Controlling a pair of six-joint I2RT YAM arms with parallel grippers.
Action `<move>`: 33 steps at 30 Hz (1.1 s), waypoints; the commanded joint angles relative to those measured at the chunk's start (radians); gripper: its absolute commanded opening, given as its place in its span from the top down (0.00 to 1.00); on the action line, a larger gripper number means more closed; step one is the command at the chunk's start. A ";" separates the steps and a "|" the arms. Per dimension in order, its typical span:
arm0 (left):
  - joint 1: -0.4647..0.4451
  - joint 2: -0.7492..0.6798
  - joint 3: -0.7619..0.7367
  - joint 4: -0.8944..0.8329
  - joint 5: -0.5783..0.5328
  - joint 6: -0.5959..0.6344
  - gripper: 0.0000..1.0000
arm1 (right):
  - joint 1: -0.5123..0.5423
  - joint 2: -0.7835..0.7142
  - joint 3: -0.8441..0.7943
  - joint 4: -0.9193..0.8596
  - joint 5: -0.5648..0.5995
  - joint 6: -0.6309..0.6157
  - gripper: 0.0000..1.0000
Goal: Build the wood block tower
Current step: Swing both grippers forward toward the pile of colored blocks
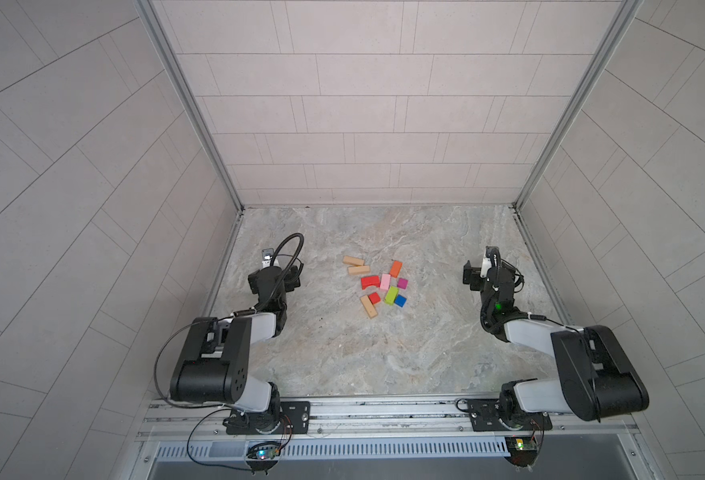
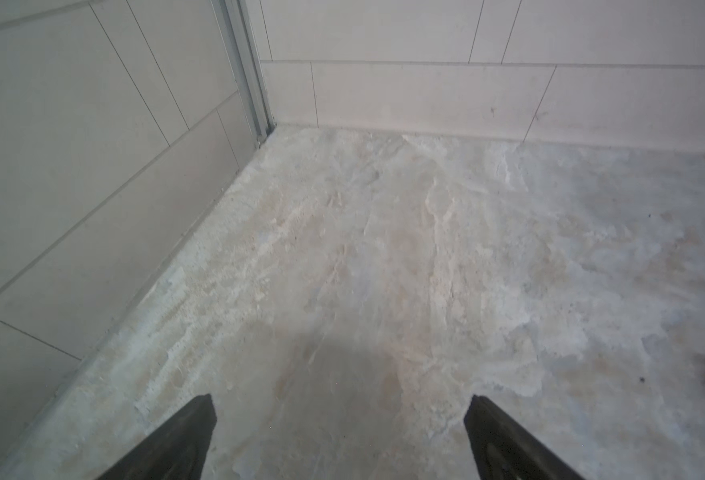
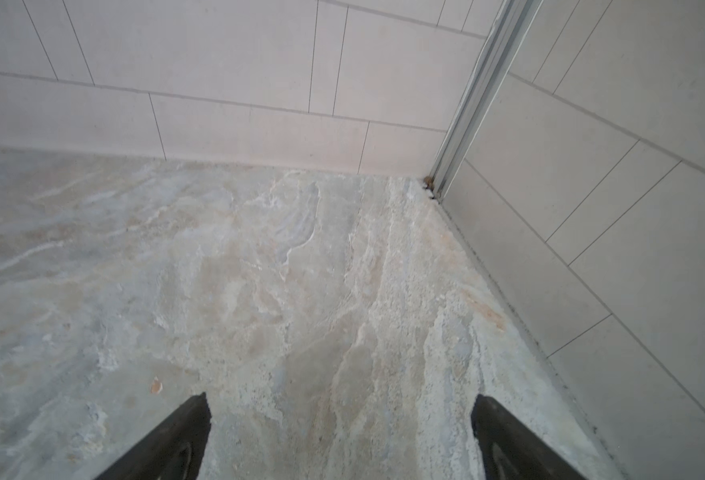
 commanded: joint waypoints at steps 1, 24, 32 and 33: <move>-0.014 -0.077 0.125 -0.299 -0.100 -0.066 0.00 | 0.007 -0.085 0.082 -0.284 -0.008 0.065 0.01; -0.148 -0.010 0.674 -1.269 0.324 -0.320 0.00 | 0.299 0.028 0.652 -1.071 -0.225 0.400 0.01; -0.225 0.073 0.731 -1.311 0.361 -0.345 0.00 | 0.378 0.084 0.604 -1.069 -0.311 0.456 0.01; -0.233 0.083 0.729 -1.304 0.364 -0.346 0.00 | 0.387 0.083 0.593 -1.066 -0.324 0.457 0.01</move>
